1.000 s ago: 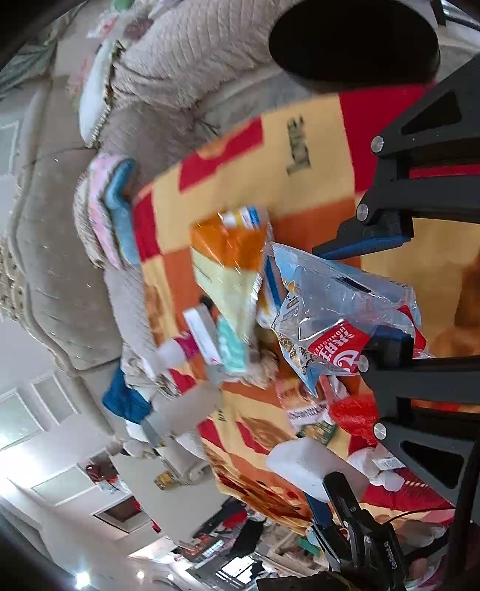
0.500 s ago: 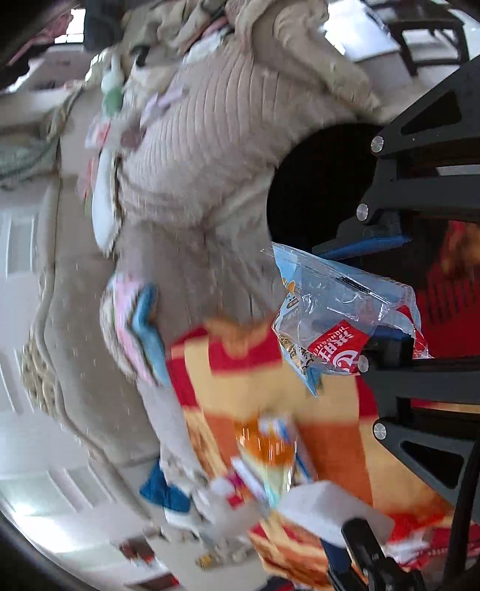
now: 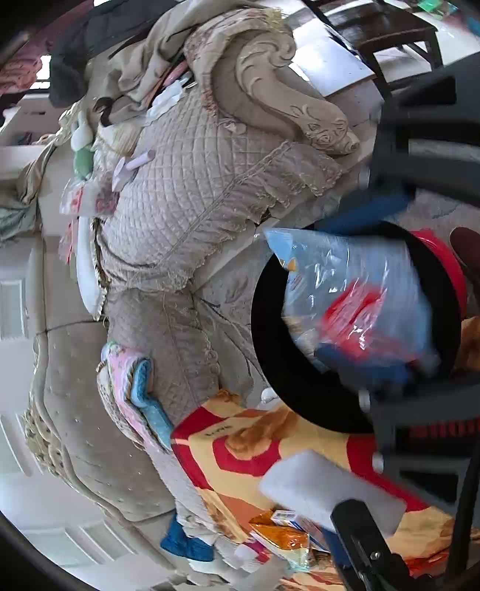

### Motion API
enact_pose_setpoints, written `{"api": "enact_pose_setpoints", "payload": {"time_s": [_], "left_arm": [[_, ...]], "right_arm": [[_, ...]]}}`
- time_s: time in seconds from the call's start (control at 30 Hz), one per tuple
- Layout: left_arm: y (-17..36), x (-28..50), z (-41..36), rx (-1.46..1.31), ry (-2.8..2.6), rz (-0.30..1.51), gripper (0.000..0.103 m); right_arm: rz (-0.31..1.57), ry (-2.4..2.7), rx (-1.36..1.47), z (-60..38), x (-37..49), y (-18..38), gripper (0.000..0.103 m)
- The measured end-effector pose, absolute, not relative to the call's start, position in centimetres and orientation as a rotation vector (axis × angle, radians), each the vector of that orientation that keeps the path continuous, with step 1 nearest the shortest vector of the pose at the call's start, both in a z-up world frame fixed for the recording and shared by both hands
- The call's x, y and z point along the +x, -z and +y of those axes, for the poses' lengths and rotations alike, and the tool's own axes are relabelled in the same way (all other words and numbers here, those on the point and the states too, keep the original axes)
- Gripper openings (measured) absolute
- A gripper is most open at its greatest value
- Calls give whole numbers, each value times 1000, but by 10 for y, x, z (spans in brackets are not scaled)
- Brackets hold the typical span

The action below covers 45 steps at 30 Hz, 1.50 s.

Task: Collect trash
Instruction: 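Carry both items over the black bin and open both tools to drop them, then move both open tools back over the blanket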

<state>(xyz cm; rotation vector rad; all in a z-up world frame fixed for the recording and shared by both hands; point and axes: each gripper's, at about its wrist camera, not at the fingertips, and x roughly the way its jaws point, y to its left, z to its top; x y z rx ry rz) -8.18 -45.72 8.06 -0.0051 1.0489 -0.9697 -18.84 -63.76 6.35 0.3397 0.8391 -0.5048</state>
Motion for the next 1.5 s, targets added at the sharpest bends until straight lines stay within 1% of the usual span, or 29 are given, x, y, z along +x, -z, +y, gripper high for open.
{"api": "enact_pose_setpoints", "payload": {"time_s": [0.3, 0.57, 0.9, 1.1, 1.5], "left_arm": [[-76, -79, -445, -27, 944, 1077, 69], [-75, -74, -450, -101, 979, 1094, 71], [-78, -83, -436, -16, 908, 1040, 71], [-86, -90, -408, 36, 806, 955, 71], [-91, -91, -333, 90, 605, 879, 71]], "right_arm": [[860, 477, 366, -628, -186, -53, 67], [847, 515, 358, -626, -196, -62, 67], [842, 494, 391, -627, -198, -61, 68], [850, 441, 365, -604, -187, -62, 69], [872, 302, 306, -533, -161, -63, 71]]}}
